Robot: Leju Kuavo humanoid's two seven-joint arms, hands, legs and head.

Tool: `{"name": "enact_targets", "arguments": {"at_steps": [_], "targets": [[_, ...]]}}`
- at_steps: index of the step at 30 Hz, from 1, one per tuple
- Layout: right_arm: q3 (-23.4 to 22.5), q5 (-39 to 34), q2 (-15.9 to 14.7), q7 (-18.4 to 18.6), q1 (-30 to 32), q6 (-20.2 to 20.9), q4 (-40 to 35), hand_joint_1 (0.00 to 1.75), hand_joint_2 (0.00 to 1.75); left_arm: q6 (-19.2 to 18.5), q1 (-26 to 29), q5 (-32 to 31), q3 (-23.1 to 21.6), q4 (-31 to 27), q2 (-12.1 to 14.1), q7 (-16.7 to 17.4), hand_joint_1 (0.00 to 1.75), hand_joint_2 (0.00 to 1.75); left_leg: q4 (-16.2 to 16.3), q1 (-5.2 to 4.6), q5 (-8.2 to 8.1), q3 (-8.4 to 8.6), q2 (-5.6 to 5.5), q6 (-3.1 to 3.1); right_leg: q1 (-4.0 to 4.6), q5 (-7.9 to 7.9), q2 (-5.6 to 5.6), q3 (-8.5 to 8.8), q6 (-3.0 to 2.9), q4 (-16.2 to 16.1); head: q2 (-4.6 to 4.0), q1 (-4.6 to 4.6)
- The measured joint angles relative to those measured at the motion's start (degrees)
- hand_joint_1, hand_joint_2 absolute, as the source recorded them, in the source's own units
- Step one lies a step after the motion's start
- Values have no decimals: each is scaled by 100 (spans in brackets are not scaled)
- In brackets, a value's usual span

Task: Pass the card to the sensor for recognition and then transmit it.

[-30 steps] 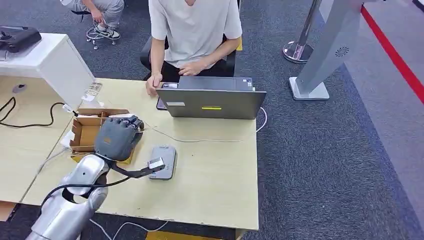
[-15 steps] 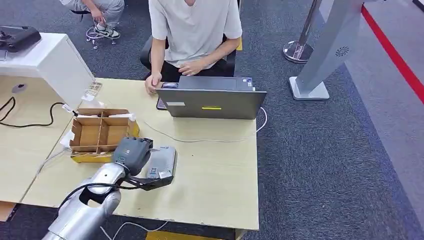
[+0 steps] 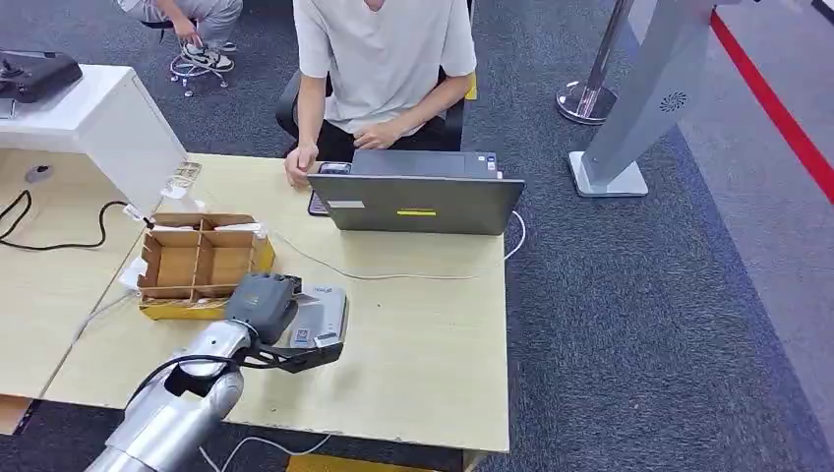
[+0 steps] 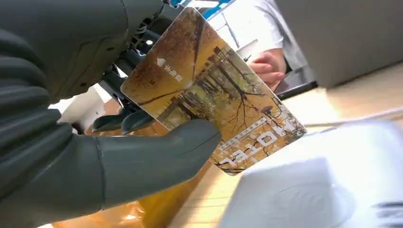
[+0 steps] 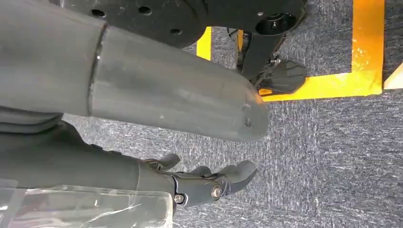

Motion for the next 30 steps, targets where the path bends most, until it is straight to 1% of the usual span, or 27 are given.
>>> {"name": "enact_targets", "arguments": {"at_steps": [1, 2, 5, 9, 12, 14, 18, 20, 22, 23, 25, 27, 28, 30], "targets": [[-7, 2, 0, -11, 0, -7, 0, 0, 0, 60, 8, 2, 0, 0, -17, -29, 175, 175, 0, 0, 0, 0, 0, 0, 0, 0, 0, 0, 0, 0, 0, 2], [-17, 4, 0, -26, 0, -31, 0, 0, 0, 209, 32, 0, 0, -24, -26, -83, 175, 175, 0, 0, 0, -1, 1, 0, 0, 0, 2, 0, 0, 1, 0, 0], [-39, 46, 2, -35, 19, -94, 2, 0, 0, 826, 126, -89, 0, -384, 5, -188, 175, 175, 0, 0, 0, -4, -5, 0, 0, 0, -2, 0, 0, 1, 0, 2], [-44, 68, 2, -52, 22, -94, 2, 0, 0, 1157, 129, -183, 18, -899, 103, -188, 175, 175, 0, 0, -1, -5, -9, 0, 0, -1, -6, -1, 0, 1, 0, 0], [-44, 100, 2, -57, 25, -94, 2, 0, 0, 1272, 119, -162, 78, -1228, 182, -216, 175, 175, 0, 2, 0, -5, -9, 0, 1, 0, -7, -1, 0, 1, 0, 0], [-46, 107, 2, -70, 25, -94, 2, 0, 0, 1270, 80, -87, 158, -1386, 238, -247, 175, 175, 0, 3, 1, -4, -8, -1, 2, 0, -6, -1, 0, 2, 0, 0], [-46, 147, 2, -76, 25, -85, 2, 0, 0, 1270, -15, -94, 265, -1548, 339, -212, 175, 175, 0, 3, 5, -5, -9, -3, 2, 0, -6, -1, 0, 3, 0, 0], [-46, 177, 2, -74, 22, -70, 2, 0, 0, 1251, -185, -85, 370, -1541, 440, -116, 175, 175, 0, 7, 7, -6, -8, -5, 5, 2, -5, -3, -3, 4, 0, 0], [-46, 242, 2, -66, 20, -24, 2, 0, 0, 1205, -619, -50, 596, -1347, 659, -61, 175, 175, 0, 11, 11, -7, -8, -12, 9, 6, -6, -4, -7, 5, 0, 0], [-46, 273, 2, -44, 16, -7, 2, 0, 0, 1172, -926, -4, 725, -1099, 773, -72, 0, 175, 0, 15, 15, -7, -9, -17, 13, 9, -6, -4, -9, 8, 0, 2], [-46, 297, 2, -6, -9, 29, 2, 0, 0, 1148, -1520, 112, 964, -519, 1058, -204, 0, 175, -1, 23, 20, -8, -3, -26, 21, 20, 1, -10, -26, 12, 0, -2], [-44, 341, 2, 22, -22, 44, 2, 0, 0, 1180, -2051, 253, 1199, 149, 1252, -319, 0, 175, -1, 32, 24, -7, 2, -32, 29, 22, 6, -13, -29, 13, 0, 0], [-44, 348, 2, 31, -26, 46, 2, 0, 0, 1198, -2237, 317, 1286, 397, 1345, -361, 0, 175, -1, 34, 25, -7, 4, -34, 31, 23, 9, -13, -31, 15, 0, 2], [-44, 365, 2, 44, -32, 55, 2, 0, 0, 1273, -2437, 403, 1450, 799, 1474, -385, 0, 175, -1, 36, 25, -6, 6, -35, 32, 22, 12, -15, -32, 15, 0, 0]]}}
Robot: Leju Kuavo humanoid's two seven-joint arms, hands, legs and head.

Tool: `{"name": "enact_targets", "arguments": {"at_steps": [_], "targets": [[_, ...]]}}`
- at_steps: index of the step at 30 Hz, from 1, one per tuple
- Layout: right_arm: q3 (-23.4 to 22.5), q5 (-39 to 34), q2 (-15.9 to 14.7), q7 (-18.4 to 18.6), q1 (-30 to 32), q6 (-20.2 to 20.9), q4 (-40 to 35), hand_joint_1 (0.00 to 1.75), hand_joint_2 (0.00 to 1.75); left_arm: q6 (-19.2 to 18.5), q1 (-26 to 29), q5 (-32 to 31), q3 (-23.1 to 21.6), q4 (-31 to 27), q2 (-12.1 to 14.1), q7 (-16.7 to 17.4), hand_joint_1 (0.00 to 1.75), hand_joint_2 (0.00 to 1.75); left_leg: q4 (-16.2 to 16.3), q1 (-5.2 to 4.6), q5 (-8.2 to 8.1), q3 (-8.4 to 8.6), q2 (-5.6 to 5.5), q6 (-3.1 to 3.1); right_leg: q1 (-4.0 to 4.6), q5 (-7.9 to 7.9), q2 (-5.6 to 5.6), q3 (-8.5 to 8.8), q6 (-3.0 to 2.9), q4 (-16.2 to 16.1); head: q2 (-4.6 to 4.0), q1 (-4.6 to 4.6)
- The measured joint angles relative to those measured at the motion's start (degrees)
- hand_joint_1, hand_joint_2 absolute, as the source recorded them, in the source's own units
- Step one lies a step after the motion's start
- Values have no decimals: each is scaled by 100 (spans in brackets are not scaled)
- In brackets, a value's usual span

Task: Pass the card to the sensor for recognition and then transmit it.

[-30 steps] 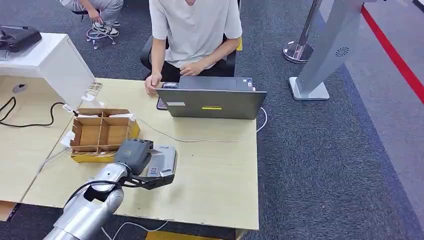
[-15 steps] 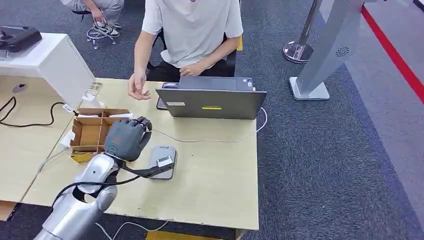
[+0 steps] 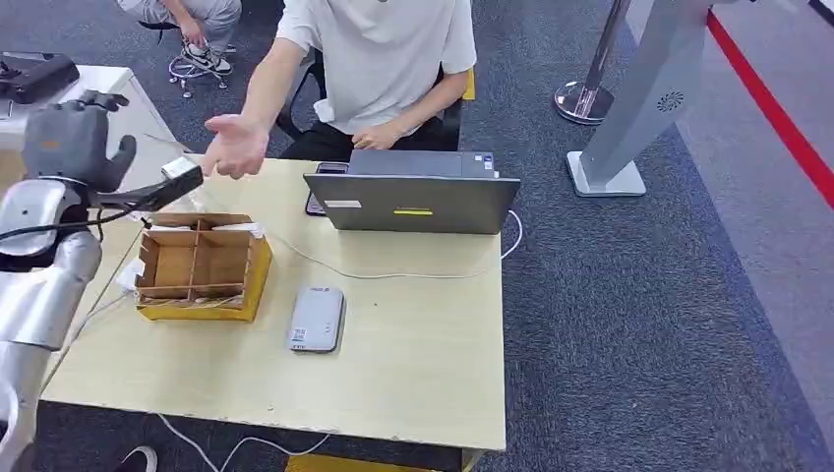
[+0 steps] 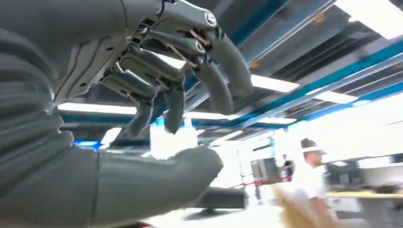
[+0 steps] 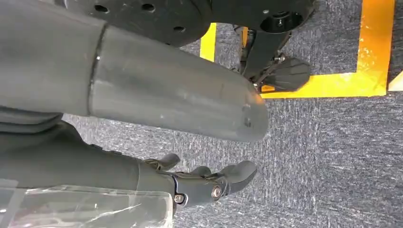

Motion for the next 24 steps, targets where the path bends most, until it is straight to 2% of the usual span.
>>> {"name": "enact_targets", "arguments": {"at_steps": [3, 8, 24], "targets": [[4, 17, 0, 22, -17, 61, 0, 0, 0, 109, -67, 87, 172, 395, 133, -28, 0, 175, 0, 2, 0, -3, -6, 0, 2, -2, -5, 0, -2, 0, 0, 2], [7, 44, 0, 35, -41, 94, 0, 0, 0, 199, -12, 127, 251, 657, 216, -17, 0, 175, 0, 2, 0, -10, -9, 0, 3, -2, -10, -1, -1, -1, 0, 4], [7, 52, 0, 35, -44, 66, 0, 0, 0, 194, 465, 188, 338, 668, 210, 15, 0, 175, 1, 3, 0, -8, -6, -1, 3, -2, -9, -4, -2, -2, 0, 0]]}}
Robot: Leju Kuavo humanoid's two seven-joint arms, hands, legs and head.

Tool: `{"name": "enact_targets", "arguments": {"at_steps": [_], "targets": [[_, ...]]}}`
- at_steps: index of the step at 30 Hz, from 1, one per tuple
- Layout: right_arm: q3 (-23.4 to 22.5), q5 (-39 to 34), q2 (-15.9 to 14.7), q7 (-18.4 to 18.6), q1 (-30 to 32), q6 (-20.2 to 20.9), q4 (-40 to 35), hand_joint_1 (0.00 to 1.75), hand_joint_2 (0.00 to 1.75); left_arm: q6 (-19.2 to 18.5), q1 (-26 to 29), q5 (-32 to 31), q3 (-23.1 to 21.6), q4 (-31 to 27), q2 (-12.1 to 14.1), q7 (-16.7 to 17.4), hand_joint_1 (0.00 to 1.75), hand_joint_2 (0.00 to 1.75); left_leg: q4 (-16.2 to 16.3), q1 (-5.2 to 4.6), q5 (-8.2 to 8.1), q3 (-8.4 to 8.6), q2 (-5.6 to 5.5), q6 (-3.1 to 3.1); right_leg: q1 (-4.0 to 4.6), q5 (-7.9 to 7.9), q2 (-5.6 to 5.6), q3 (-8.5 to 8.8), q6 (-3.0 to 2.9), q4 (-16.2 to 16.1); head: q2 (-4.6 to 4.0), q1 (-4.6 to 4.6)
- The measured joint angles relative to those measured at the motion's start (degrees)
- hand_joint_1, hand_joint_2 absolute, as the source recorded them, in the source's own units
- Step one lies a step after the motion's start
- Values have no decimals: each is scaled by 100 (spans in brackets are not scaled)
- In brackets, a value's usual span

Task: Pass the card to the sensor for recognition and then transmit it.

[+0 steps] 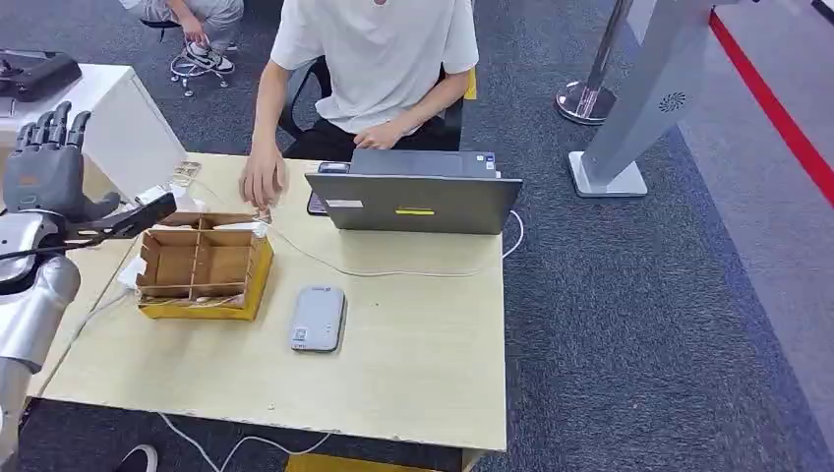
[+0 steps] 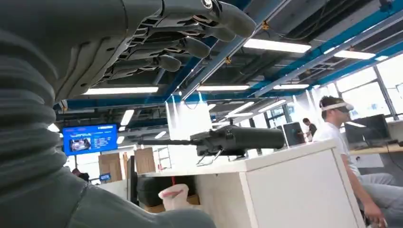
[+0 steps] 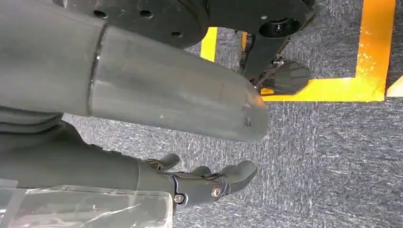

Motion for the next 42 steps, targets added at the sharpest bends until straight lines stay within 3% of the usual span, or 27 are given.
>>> {"name": "enact_targets", "arguments": {"at_steps": [3, 7, 11, 14, 22, 34, 42], "targets": [[-2, -26, 0, -13, 12, -20, 0, 0, 0, -265, 266, -127, 0, -366, -48, -31, 0, 175, 0, -2, 0, 0, 0, 0, -1, 0, 0, -1, 0, -2, 0, 4], [-35, -98, 17, -52, 47, -138, 0, 0, 0, -809, 1005, -326, -37, -1441, -175, 195, 0, 175, 1, -2, -3, -2, 2, 0, -1, 0, 3, -4, 1, -6, 0, 2], [-52, -111, 26, -55, 68, -151, 0, 0, 0, -929, 1342, -341, -83, -2055, -251, 258, 0, 175, 1, -2, -4, -6, 3, 0, -1, 0, 3, -7, 1, -7, 0, 7], [-77, -160, 31, -55, 68, -186, 0, 0, 0, -1010, 1539, -365, -151, -2416, -282, 68, 0, 175, 1, -2, -4, -5, 2, 0, -1, 0, 0, -7, 1, -7, 0, 7], [-214, -212, 55, -109, 83, -229, 0, 0, 0, -1198, 2331, -669, -795, -3750, -446, 199, 0, 175, 1, -2, -5, -8, 3, -1, -1, 0, 3, -9, 1, -7, 0, 11], [-378, -271, 68, -131, 104, -284, 0, 0, 0, -1504, 2753, -531, -1062, -4170, -466, 238, 0, 175, 0, 0, -5, -8, 0, -1, 0, 0, -2, -7, 0, -7, 0, 7], [-446, -227, 76, -90, 108, -177, -4, 0, 0, -2114, 2744, -706, -1064, -3875, -487, 719, 0, 175, 0, -1, -5, -8, 1, -1, 0, 0, -1, -8, 1, -7, 0, 7]]}}
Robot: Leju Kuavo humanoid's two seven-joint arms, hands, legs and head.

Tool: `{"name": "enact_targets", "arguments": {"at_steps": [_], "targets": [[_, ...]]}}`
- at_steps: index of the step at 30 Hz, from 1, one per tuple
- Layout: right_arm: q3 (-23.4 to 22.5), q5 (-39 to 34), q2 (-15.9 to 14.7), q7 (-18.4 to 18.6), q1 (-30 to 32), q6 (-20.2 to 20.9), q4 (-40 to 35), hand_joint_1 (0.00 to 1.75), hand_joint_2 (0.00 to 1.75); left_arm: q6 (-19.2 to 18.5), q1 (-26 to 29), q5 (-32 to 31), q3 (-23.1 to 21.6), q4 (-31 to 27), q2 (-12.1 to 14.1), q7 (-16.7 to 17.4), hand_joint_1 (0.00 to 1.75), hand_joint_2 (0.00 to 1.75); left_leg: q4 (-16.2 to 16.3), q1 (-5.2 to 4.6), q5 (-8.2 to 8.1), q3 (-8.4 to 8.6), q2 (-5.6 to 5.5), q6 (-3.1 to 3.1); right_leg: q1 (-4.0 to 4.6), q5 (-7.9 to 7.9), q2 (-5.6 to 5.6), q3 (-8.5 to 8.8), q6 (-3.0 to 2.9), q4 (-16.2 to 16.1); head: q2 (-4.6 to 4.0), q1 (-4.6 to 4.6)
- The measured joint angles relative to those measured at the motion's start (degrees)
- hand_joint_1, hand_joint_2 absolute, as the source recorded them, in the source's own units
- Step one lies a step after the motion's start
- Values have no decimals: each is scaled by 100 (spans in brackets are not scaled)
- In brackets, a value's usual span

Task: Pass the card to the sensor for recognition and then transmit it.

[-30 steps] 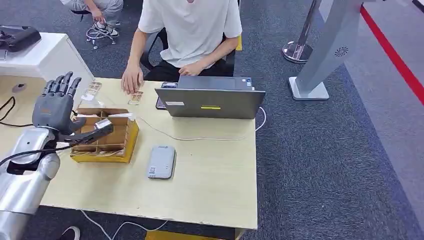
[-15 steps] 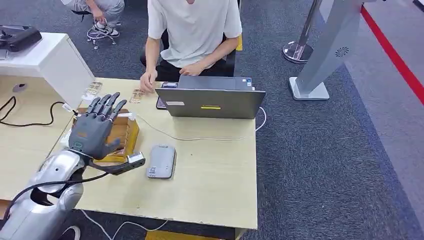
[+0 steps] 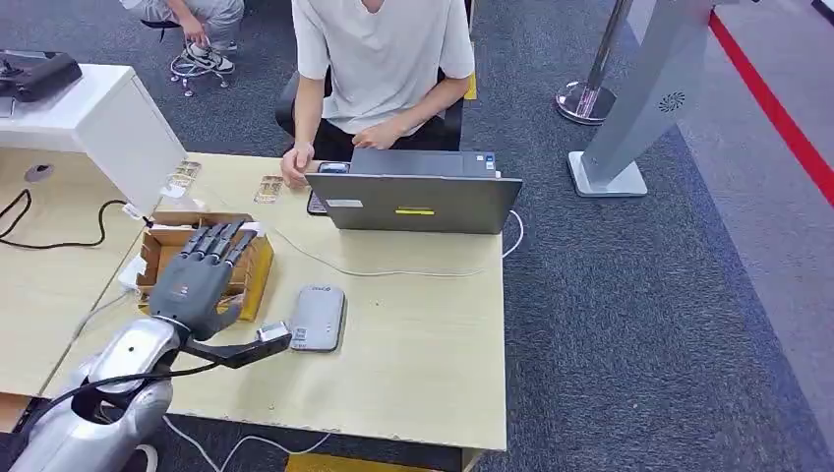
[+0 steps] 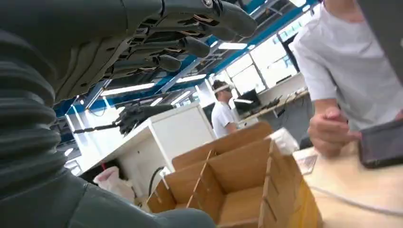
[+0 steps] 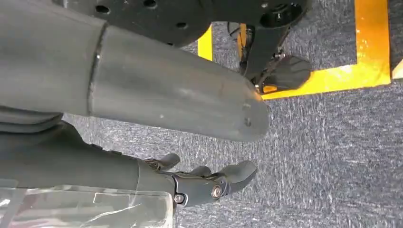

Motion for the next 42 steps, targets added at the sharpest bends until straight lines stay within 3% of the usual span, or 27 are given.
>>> {"name": "enact_targets", "arguments": {"at_steps": [5, 18, 30, 42], "targets": [[-4, 39, 0, 13, 0, -2, 0, 0, 0, -20, -53, -15, 0, 354, -31, 13, 0, 175, 0, 0, 0, 0, 0, 0, 0, 0, 0, 0, 0, 0, 0, -2], [-4, 96, 0, 50, 0, 7, 0, 0, 0, -20, -79, 37, 0, 640, -39, 114, 0, 175, 0, 0, 0, 0, 0, 0, 0, 0, 0, 0, 0, 0, 0, 0], [-7, 168, 0, 90, 1, 15, 0, 0, 0, 199, -46, -275, 20, 758, -90, 472, 0, 175, 0, 0, 0, -2, -1, 0, 0, 0, -1, 1, 0, 0, 0, 0], [-13, 219, 0, 105, 0, 13, 0, 0, 0, 212, 30, -306, 155, 769, -118, 494, 0, 175, 0, 0, 0, -2, -1, 0, 0, 0, -1, 2, 0, 0, 0, 0]]}}
